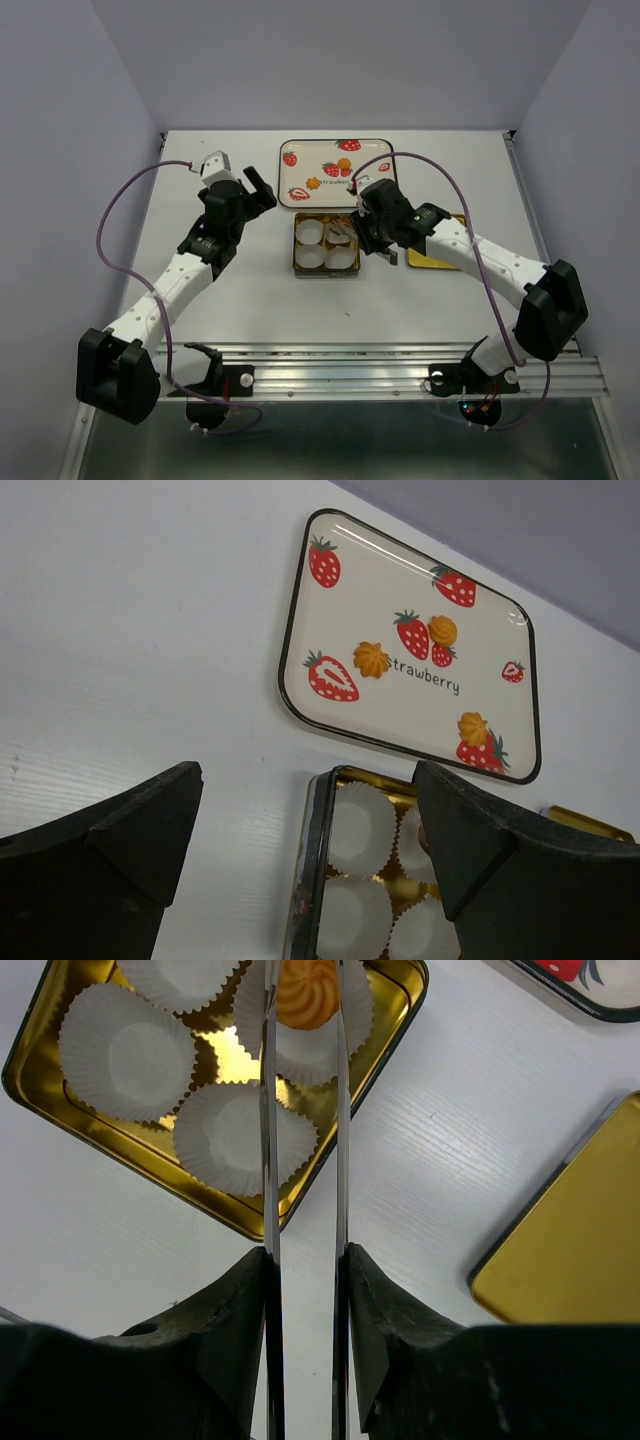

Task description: Pack the cookies

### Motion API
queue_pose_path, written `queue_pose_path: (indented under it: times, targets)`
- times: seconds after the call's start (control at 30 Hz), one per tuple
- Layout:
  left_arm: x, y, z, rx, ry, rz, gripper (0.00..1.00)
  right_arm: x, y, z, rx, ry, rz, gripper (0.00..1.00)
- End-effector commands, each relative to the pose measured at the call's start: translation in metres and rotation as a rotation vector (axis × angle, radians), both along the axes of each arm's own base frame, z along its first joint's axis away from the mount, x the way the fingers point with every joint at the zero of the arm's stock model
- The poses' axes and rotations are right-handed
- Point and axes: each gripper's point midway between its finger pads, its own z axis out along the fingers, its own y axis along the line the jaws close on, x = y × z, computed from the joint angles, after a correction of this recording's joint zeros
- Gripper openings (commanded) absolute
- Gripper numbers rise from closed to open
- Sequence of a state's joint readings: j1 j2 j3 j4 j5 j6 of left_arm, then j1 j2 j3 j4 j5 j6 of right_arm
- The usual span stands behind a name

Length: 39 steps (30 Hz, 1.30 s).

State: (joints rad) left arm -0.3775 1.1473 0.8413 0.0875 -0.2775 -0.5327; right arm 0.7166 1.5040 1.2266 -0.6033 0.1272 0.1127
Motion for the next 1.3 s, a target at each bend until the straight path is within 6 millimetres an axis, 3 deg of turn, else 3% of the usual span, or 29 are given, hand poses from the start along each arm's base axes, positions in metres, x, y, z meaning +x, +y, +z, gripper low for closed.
queue_pose_path:
  times: [0.0,0.47,1.27]
  targets:
    - [0.005,0.001,0.015,-0.023,-0.053,0.009,0.99,-0.002,0.008,0.007,0.024,-0.022,0.017,0.36]
    - [0.007,-0.003,0.009,-0.016,-0.040,-0.010,0.99,0.000,0.007,-0.010,-0.010,0.005,0.012,0.37]
    - [0.006,-0.001,0.009,-0.019,-0.044,-0.004,0.99,0.003,0.008,-0.015,-0.020,0.012,0.004,0.49]
